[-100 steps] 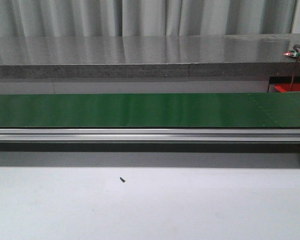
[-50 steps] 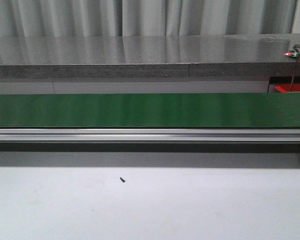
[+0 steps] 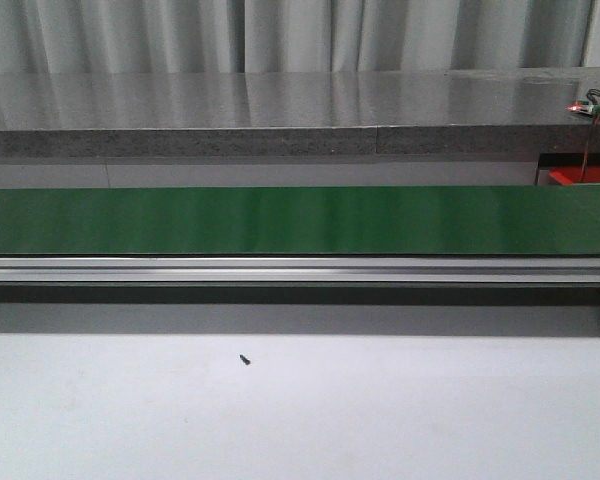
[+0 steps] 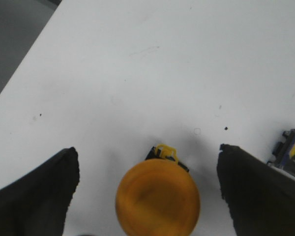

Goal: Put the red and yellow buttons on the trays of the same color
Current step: 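Grasp another yellow button from the table with the left gripper, then carry the yellow button over the conveyor start with the left gripper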

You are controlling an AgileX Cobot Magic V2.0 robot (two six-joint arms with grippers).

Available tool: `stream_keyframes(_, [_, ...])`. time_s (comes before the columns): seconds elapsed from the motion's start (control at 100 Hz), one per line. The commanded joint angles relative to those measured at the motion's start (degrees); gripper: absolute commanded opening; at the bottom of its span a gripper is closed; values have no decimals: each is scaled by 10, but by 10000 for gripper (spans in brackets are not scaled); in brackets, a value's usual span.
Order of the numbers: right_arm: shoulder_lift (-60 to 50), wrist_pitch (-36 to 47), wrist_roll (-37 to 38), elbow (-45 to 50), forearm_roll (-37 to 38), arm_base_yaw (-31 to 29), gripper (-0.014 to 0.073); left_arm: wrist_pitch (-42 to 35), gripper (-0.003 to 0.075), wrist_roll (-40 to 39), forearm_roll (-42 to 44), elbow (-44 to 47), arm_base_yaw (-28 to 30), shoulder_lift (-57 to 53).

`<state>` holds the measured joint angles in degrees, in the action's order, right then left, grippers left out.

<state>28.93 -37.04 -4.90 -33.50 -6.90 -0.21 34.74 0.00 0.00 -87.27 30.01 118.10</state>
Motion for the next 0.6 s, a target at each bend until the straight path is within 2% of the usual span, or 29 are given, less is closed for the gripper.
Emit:
stream_keyframes(0.0, [0, 39, -4, -15, 2, 0, -66, -27, 553, -7, 0, -19, 3, -20])
stream_keyframes(0.17, [0, 39, -4, -15, 2, 0, -66, -29, 460, -7, 0, -19, 3, -16])
stream_keyframes(0.43, [0, 39, -4, -15, 2, 0, -66, -29, 158, -7, 0, -19, 3, -17])
stream_keyframes(0.48, [0, 39, -4, -15, 2, 0, -66, -27, 132, -7, 0, -19, 3, -19])
stream_keyframes(0.59, [0, 39, -4, -15, 2, 0, -66, -1, 127, -7, 0, -19, 2, -35])
